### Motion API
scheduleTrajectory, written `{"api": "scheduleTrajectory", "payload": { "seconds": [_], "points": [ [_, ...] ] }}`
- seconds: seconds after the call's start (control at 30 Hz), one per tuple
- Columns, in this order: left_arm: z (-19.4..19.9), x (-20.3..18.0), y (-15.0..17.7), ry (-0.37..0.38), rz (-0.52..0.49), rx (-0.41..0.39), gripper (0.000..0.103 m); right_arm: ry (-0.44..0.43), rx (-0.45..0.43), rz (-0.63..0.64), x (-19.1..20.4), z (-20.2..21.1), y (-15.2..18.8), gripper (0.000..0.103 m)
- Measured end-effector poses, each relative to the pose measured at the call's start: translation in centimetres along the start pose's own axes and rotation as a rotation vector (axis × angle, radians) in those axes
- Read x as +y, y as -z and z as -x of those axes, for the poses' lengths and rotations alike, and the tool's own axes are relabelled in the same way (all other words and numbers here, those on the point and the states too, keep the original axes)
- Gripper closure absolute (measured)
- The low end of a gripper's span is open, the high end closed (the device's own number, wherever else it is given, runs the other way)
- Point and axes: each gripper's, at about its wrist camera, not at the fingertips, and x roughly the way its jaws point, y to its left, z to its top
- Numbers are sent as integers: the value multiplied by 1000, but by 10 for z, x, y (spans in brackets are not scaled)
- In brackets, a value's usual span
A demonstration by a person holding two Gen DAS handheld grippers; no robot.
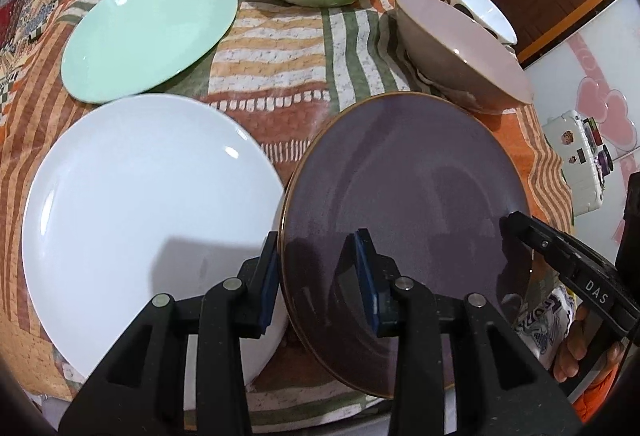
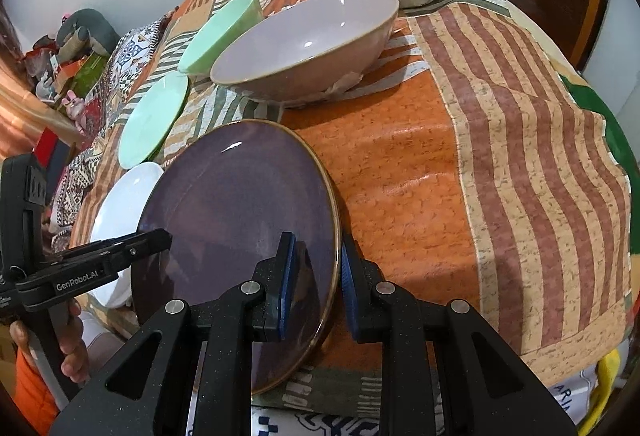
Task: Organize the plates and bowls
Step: 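Lift the purple plate with both tools and carry it beside the white plate, then lower the purple plate onto the bedspread and open both tools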
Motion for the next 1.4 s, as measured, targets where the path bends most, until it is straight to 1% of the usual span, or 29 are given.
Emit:
{"api": "scheduleTrajectory", "payload": {
  "seconds": [0.13, 0.3, 0.4, 0.5, 0.6, 0.7, 0.73, 0.77, 0.87, 0.9, 0.93, 1.07, 1.23, 1.4],
  "points": [
    [-3, -7, -8, -14, -16, -12, 67, 8, -11, -11, -6, 1, -3, 83],
    [-5, -12, -8, -40, -47, -24, 65, 5, -5, -29, -12, -2, -4, 83],
    [-7, -13, -8, -54, -64, -34, 65, 20, -2, -19, -12, -6, -2, 83],
    [-8, -12, -7, -51, -68, -33, 64, 28, 0, -5, -11, -6, -1, 80],
    [-8, -13, -6, -82, -79, -29, 64, 29, -4, 13, -7, -4, -2, 81],
    [-7, -9, -5, -64, -62, -13, 64, 56, -9, 45, -2, -1, -3, 71],
    [-5, -8, -5, -61, -56, -14, 64, 66, -13, 54, 1, -1, -3, 70],
    [-2, -7, -5, -61, -50, -20, 64, 70, -19, 63, 3, 1, -2, 70],
    [13, -5, -3, -64, -49, -50, 64, 71, -24, 64, 6, 6, -2, 64],
    [20, -4, -2, -66, -52, -66, 63, 67, -28, 60, 6, 8, -2, 61],
    [25, -4, -2, -71, -56, -78, 62, 64, -30, 56, 7, 9, -3, 60],
    [54, -2, 0, -86, -70, -145, 61, 35, -67, 45, 12, 22, -5, 60],
    [88, 12, 4, -103, -52, -212, 50, 10, -109, 72, 27, 36, -8, 60],
    [113, 36, 9, -132, -9, -253, 45, -30, -125, 109, 50, 38, -9, 57]
  ]
}}
